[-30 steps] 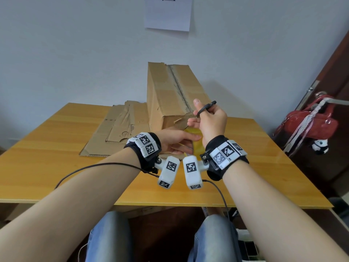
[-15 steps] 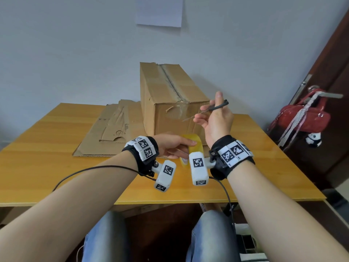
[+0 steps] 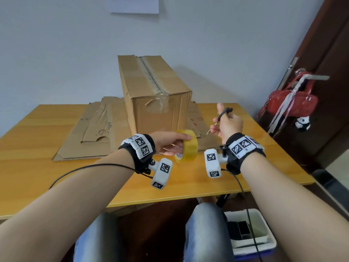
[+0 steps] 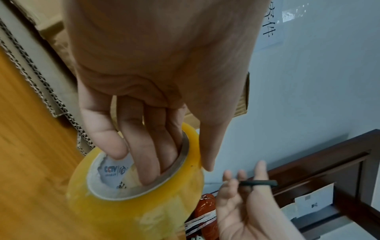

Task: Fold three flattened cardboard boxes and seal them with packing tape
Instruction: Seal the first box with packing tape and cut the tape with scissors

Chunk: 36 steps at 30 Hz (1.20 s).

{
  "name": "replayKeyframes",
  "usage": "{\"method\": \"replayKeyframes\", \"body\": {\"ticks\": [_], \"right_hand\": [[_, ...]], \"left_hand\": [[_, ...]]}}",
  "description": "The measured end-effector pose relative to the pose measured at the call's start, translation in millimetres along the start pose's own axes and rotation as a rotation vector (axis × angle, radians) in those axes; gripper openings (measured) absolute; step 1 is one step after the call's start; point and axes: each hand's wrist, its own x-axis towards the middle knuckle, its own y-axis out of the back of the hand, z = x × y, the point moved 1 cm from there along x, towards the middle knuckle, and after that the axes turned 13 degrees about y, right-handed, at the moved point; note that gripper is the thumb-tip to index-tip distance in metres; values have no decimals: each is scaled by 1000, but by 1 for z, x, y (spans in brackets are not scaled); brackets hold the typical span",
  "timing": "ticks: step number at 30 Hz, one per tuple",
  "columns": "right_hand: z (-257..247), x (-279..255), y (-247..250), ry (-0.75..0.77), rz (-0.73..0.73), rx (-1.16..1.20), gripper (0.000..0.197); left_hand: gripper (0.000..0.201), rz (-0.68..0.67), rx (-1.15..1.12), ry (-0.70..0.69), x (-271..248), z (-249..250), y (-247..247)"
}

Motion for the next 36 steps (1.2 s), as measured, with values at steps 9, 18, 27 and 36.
{"method": "replayKeyframes", "body": {"ticks": [9,18,27,36], "right_hand": [[49,32,17,-246,-349,-584,60],[68,57,22,-189,-535,-934,57],[56,59,20,-120,-604,-1016,41],[49,67,43,-154,-494,-409,60]], "left_hand": [[33,-21,47,41,27,9,-11],[24,-98,81,116,46,13,-14],[32,-82,130,72,53,35,-26],[30,40,70,-104,52,68,-65]]}}
